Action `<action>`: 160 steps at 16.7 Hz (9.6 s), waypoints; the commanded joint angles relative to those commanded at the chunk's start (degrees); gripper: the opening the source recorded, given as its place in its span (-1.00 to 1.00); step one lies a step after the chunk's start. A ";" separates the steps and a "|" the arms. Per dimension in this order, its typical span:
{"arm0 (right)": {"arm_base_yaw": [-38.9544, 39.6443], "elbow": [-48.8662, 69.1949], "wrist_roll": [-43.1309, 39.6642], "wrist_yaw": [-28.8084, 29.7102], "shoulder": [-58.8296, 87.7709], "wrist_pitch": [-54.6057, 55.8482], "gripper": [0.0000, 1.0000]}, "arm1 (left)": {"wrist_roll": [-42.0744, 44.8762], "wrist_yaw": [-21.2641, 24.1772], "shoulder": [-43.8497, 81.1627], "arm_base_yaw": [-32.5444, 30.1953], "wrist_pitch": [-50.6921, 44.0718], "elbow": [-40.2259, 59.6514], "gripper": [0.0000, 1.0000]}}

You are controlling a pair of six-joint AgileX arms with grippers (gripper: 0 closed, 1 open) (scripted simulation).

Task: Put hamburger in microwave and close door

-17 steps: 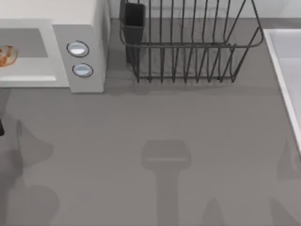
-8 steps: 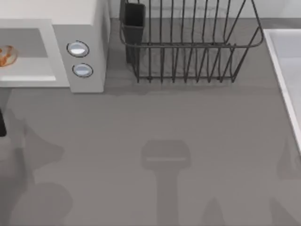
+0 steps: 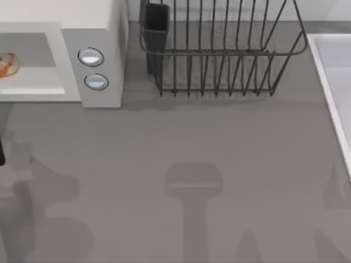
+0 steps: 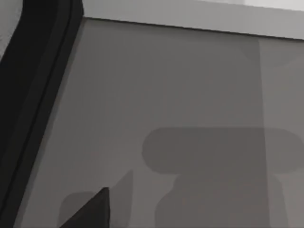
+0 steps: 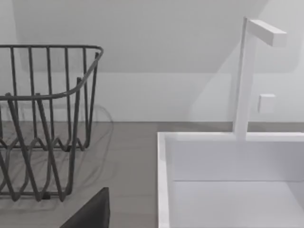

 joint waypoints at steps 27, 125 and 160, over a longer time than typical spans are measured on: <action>0.00 0.00 0.00 0.00 0.00 0.00 1.00 | -4.77 -7.10 -56.90 -11.00 -18.08 -13.46 1.00; 0.00 0.00 0.00 0.00 0.00 0.00 1.00 | 35.97 27.05 1.76 37.76 -58.58 42.44 -1.00; 0.00 0.00 0.00 0.00 0.00 0.00 1.00 | 38.95 24.34 9.82 34.87 -41.44 25.96 -1.00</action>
